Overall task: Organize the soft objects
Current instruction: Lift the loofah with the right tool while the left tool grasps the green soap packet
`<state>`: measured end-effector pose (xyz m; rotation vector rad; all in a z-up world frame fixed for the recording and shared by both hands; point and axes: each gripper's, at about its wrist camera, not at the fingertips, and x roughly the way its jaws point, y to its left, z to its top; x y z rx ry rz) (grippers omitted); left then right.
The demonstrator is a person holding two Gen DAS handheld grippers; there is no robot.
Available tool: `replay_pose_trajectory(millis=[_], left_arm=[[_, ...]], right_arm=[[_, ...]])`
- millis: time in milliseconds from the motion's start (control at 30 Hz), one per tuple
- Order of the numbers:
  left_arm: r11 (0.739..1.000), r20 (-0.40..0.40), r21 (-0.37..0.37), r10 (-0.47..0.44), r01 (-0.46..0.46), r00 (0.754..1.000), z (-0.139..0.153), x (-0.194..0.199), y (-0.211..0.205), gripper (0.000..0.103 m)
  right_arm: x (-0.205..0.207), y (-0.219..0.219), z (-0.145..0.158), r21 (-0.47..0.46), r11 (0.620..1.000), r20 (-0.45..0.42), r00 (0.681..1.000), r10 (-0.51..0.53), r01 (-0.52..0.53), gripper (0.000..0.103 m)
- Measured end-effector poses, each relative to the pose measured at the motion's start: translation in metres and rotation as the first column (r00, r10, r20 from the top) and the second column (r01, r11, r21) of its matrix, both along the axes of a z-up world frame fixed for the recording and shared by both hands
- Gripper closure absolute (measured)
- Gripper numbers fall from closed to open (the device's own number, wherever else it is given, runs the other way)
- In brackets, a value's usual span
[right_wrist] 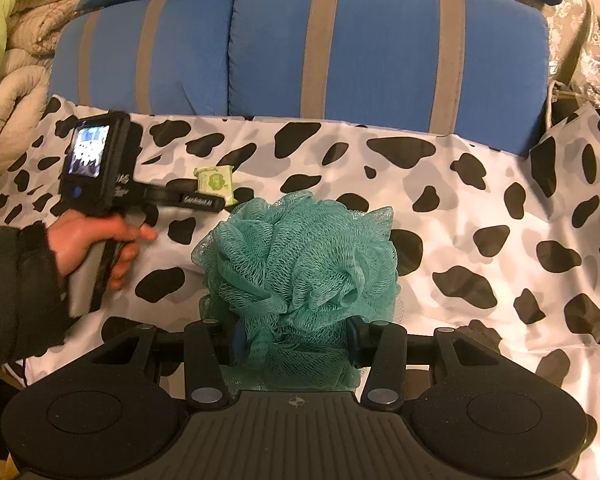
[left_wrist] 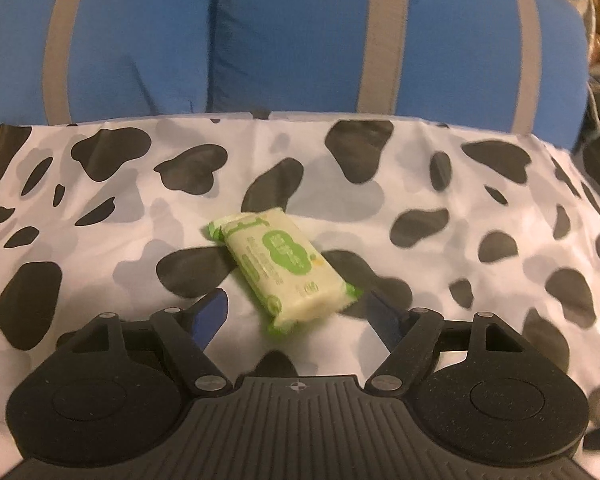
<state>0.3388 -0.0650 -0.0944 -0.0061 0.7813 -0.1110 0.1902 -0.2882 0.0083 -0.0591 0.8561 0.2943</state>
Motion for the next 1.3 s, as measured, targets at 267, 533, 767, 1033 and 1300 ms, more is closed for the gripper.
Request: replay_pose_trajectory(millis=[267,533,767,1033,1300], left_arm=[[0.999,0.013,0.032,0.040,-0.040,0.999,-0.017,0.025,-0.002,0.019],[0.997,0.015,0.036,0.061,-0.062,0.998,-0.021,0.043,-0.007,0.019],[0.994,-0.011,0.059,0.093,-0.092,0.996,-0.025,0.052,-0.007,0.019],[0.995,-0.059,0.082,0.070,-0.065,0.996,-0.020,0.044,-0.004,0.042],[0.998,-0.082,0.058,0.017,-0.013,0.996,-0.011,0.026,0.005,0.053]], right_arm=[[0.004,0.000,-0.006,0.013,1.000,-0.029,0.999,0.017,-0.016,0.054],[0.007,0.003,-0.011,-0.010,1.000,-0.052,0.999,0.017,-0.017,0.054],[0.008,0.008,-0.014,-0.031,0.999,-0.060,0.998,0.032,-0.034,0.054],[0.010,0.009,-0.016,-0.038,0.999,-0.071,0.997,0.031,-0.034,0.054],[0.011,0.012,-0.018,-0.042,0.998,-0.073,0.997,0.034,-0.037,0.054]])
